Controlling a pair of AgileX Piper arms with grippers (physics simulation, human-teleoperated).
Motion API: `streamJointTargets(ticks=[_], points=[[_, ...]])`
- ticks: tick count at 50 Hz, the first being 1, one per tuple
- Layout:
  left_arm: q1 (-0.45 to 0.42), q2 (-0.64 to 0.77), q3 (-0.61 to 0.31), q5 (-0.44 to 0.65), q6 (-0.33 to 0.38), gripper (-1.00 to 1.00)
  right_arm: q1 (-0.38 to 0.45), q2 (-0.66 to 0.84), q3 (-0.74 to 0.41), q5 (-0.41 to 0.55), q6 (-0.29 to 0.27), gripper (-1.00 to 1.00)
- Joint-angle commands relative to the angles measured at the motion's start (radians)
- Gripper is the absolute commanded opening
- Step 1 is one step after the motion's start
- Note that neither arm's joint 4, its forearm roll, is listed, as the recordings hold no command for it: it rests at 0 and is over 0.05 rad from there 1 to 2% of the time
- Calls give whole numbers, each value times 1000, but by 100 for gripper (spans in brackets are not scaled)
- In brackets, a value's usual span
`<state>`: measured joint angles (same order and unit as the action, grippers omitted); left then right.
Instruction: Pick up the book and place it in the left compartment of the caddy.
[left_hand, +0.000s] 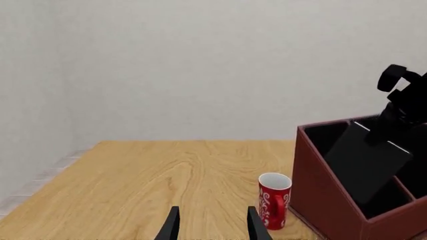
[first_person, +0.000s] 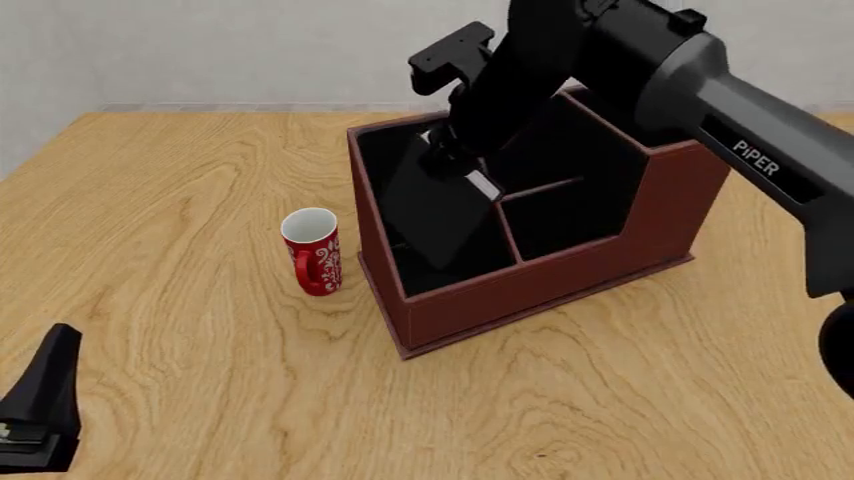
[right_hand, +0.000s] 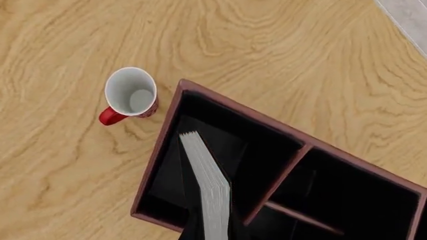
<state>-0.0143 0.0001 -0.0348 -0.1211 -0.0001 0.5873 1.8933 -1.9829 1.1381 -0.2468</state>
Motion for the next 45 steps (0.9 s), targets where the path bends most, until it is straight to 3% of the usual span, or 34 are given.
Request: streamJointTargets(ticks=[1, 29, 45], points=[[-4, 0, 17, -15, 2, 100, 3, -17, 72, -60, 39, -100], [0, 0, 31, -24, 2, 100, 9, 2, 133, -132, 65, -100], [-6, 0, -7, 13, 4, 100, 3, 1, 124, -123, 58, -100]])
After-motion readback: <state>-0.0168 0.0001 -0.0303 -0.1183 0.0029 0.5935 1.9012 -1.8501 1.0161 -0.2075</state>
